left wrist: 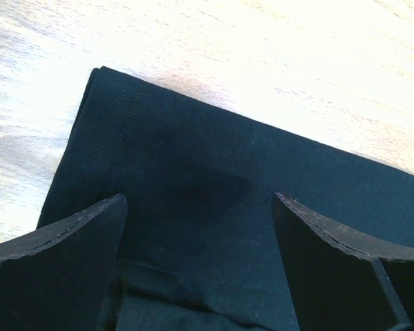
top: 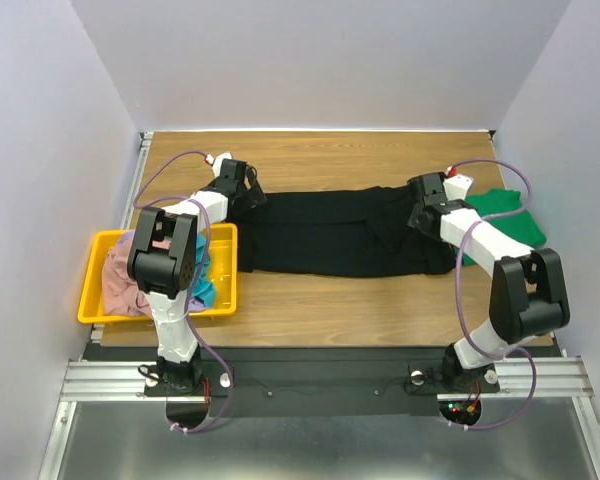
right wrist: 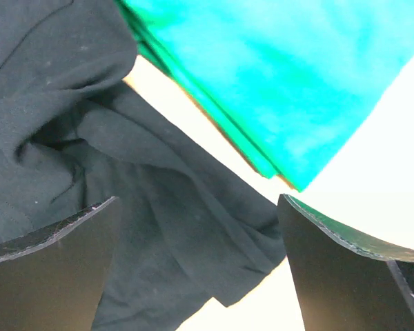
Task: Fold and stack the t-shirts
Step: Fold the tshirt
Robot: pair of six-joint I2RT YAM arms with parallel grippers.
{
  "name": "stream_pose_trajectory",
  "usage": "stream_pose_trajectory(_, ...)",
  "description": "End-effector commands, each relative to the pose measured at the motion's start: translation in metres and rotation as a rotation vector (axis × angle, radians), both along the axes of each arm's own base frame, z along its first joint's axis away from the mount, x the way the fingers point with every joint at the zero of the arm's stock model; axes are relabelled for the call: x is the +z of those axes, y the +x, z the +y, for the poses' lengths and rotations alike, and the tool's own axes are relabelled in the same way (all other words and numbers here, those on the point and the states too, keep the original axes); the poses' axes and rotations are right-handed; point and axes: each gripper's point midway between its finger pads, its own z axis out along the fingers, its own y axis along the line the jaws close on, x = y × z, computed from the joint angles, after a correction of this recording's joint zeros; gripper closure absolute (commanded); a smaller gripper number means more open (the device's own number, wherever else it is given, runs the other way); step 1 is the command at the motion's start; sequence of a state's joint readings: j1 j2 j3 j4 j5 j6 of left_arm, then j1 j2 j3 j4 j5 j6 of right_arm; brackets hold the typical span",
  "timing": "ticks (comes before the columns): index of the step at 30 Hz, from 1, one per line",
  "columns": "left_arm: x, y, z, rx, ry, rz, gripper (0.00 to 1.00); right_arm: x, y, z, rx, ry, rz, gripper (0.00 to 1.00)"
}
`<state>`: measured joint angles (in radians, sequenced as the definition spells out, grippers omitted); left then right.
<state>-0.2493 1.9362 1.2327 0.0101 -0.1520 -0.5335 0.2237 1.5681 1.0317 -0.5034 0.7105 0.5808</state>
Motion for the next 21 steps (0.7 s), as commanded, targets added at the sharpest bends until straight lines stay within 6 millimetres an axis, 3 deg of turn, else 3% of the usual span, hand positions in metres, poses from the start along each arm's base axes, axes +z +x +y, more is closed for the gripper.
stream_pose_trajectory(1,-0.009,-0.007,0.009,0.017,0.014,0.050,0.02,0.029,-0.002,-0.001,-0.027,0.024,-0.076,0.00)
stream_pose_trajectory(5,-0.007,-0.007,0.007,0.008,0.007,0.044,0.02,0.043,0.027,0.031,0.125,0.099,-0.100,0.00)
stream_pose_trajectory(10,-0.003,-0.008,0.007,0.006,0.003,0.030,0.02,0.035,0.056,0.088,0.325,0.101,-0.060,0.00)
stream_pose_trajectory(15,-0.002,-0.009,0.007,-0.007,0.010,0.025,0.01,0.008,0.074,0.097,0.305,0.100,-0.012,0.00)
stream_pose_trajectory(19,-0.002,-0.010,0.008,-0.013,0.015,0.022,0.02,-0.015,0.088,0.098,0.284,0.082,0.027,0.07)
stream_pose_trajectory(21,-0.004,-0.010,0.007,-0.020,0.012,0.026,0.02,-0.016,0.093,0.096,0.264,0.067,0.019,0.12)
